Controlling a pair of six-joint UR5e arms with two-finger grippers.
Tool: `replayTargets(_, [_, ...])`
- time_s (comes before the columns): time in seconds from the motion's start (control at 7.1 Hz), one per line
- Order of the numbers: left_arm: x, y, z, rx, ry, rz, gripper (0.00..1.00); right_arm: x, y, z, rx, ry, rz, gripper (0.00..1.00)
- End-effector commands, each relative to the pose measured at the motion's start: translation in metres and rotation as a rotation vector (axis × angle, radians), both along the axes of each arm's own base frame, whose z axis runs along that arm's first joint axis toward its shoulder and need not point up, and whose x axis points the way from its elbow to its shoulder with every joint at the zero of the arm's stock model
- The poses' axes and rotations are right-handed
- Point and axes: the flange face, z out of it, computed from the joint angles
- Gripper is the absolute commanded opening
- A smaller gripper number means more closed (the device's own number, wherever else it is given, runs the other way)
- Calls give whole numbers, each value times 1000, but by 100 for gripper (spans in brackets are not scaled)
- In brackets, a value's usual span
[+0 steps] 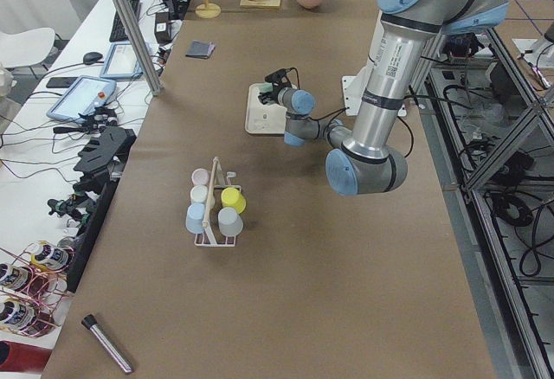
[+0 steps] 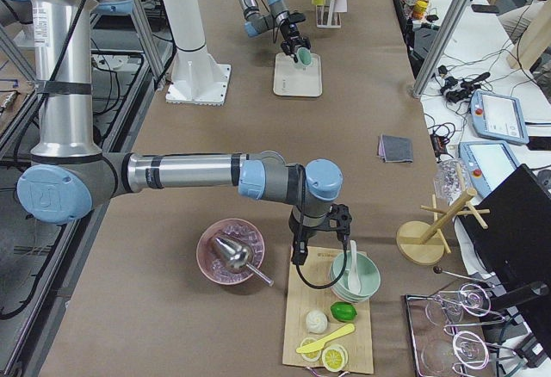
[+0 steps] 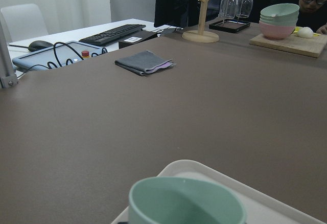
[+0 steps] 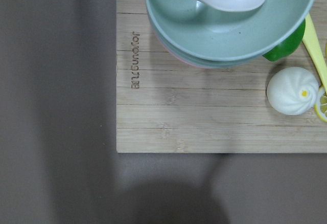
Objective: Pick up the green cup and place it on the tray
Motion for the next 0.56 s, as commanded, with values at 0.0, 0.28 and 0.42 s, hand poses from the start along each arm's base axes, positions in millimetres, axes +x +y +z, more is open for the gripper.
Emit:
replayTargets(0.0, [13,-4,4,-23,29,25,0,1,-1,1,8,17,-5,100])
replayTargets(0.28, [17,-4,4,-28,28,27,0,1,0,5,-1,16,-4,100])
replayTargets(0.42, [19,-2,1,-27,31,32,2,1,-1,5,-3,11,-4,100])
